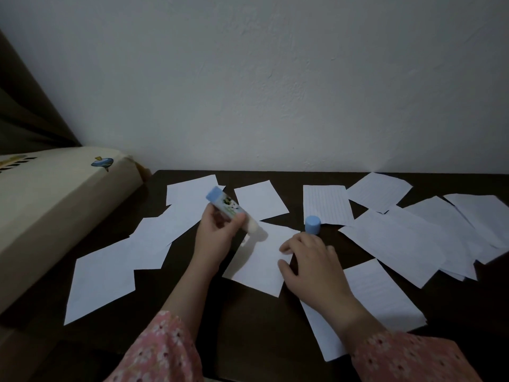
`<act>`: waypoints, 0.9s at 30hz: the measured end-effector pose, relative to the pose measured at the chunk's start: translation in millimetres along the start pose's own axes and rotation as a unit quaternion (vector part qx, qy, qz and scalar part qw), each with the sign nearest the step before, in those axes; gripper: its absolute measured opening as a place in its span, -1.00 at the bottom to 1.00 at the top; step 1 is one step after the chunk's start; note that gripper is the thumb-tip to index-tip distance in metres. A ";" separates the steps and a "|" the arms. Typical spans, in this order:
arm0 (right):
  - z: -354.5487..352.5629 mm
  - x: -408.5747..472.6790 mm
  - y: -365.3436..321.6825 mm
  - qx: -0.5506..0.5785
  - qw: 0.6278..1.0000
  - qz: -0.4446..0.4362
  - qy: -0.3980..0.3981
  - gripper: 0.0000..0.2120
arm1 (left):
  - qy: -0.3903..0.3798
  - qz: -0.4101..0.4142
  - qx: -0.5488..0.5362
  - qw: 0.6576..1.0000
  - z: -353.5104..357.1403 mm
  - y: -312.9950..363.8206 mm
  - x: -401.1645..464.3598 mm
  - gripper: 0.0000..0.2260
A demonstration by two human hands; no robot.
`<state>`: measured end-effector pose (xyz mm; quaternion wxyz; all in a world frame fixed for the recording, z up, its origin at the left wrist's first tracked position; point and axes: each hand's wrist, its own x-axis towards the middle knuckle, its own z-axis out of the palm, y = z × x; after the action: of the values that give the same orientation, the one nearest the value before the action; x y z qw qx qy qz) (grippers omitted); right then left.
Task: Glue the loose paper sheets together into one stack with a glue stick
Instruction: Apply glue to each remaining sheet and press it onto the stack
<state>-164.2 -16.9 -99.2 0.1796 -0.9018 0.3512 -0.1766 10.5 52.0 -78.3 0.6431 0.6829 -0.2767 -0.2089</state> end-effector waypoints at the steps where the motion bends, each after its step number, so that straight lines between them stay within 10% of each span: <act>1: -0.6 1.5 1.7 -0.008 1.000 0.005 -0.004 -0.69 | -0.012 0.017 0.024 0.999 5.3 -0.2 -1.5 -0.57; 7: -1.5 3.9 7.5 -0.051 0.994 0.028 -0.091 -0.42 | -0.050 0.076 0.119 0.989 33.2 1.8 -3.4 -0.52; 27: -0.7 0.2 3.9 -0.050 0.994 0.024 -0.094 -0.46 | -0.156 0.104 0.268 0.945 44.9 3.7 0.9 -0.56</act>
<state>-166.6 -19.9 -100.3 0.1708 -0.9135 0.3627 -0.0690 -17.9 17.1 -78.4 0.4032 0.7562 -0.4891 -0.1626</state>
